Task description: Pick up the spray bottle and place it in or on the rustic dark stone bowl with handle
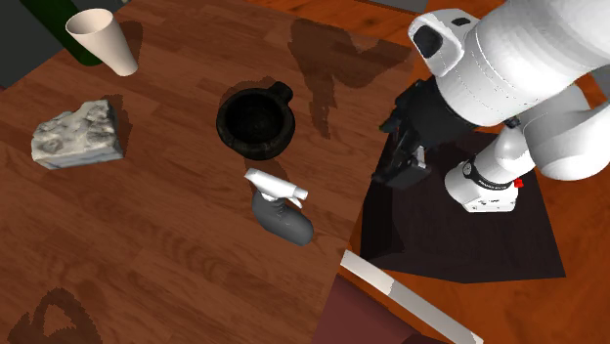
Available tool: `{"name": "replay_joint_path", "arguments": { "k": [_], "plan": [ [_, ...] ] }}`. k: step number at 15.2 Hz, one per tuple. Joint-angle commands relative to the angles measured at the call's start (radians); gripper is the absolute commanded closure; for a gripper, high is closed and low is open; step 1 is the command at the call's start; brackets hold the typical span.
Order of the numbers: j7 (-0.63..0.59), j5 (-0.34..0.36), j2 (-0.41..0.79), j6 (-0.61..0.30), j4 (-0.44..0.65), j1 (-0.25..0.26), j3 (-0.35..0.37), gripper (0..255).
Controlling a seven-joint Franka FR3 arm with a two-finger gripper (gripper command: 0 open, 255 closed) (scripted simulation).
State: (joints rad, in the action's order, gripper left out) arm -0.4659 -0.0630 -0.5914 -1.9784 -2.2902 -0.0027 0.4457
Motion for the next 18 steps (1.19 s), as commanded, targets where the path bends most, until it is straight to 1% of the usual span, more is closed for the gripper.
{"name": "replay_joint_path", "arguments": {
  "k": [1, 4, 7, 10, 12, 13, 18],
  "plan": [
    [-0.077, 0.022, 0.052, -0.05, 0.039, -0.024, 0.057, 0],
    [-0.197, 0.078, 0.132, -0.108, 0.104, -0.07, 0.148, 0],
    [-0.33, 0.164, 0.222, -0.15, 0.184, -0.128, 0.249, 0],
    [-0.48, 0.29, 0.33, -0.167, 0.282, -0.196, 0.363, 0],
    [-0.594, 0.406, 0.42, -0.157, 0.358, -0.239, 0.446, 0],
    [-0.606, 0.419, 0.43, -0.155, 0.366, -0.24, 0.452, 0],
    [-0.641, 0.474, 0.479, -0.201, 0.345, -0.254, 0.462, 0]
  ]
}}
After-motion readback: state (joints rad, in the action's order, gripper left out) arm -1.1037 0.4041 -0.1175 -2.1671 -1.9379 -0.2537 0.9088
